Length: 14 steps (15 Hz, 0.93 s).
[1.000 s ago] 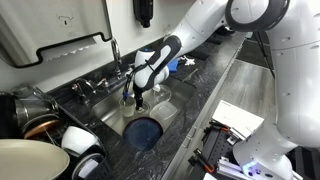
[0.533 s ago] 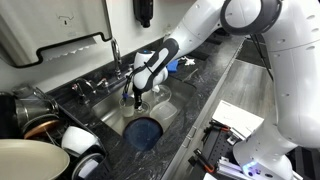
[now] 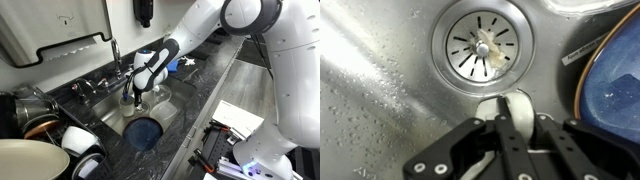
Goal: Pick the cup and put it on the counter
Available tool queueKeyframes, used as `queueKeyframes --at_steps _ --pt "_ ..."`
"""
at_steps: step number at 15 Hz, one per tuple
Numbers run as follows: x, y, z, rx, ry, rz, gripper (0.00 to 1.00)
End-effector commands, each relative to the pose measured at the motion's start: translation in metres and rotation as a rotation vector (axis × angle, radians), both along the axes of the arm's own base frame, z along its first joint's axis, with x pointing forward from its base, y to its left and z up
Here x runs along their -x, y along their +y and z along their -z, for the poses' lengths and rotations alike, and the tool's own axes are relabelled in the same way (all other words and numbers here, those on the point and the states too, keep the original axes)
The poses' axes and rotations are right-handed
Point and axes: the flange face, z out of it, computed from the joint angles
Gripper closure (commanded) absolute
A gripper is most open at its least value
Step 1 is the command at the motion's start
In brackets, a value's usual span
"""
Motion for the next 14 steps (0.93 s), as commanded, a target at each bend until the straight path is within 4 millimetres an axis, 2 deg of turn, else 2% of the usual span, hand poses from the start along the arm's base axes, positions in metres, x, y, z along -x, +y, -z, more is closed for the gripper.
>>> queueKeyframes --at_steps 1,7,11,14 --pt "0.010 0.004 -0.024 0.041 0.027 -0.021 0.96" --pt "0.039 0.002 -0.075 0.172 0.230 -0.049 0.96" --pt "0.047 -0.002 -0.115 0.302 0.392 -0.064 0.96" --pt "0.049 0.004 -0.133 0.381 0.519 -0.117 0.96"
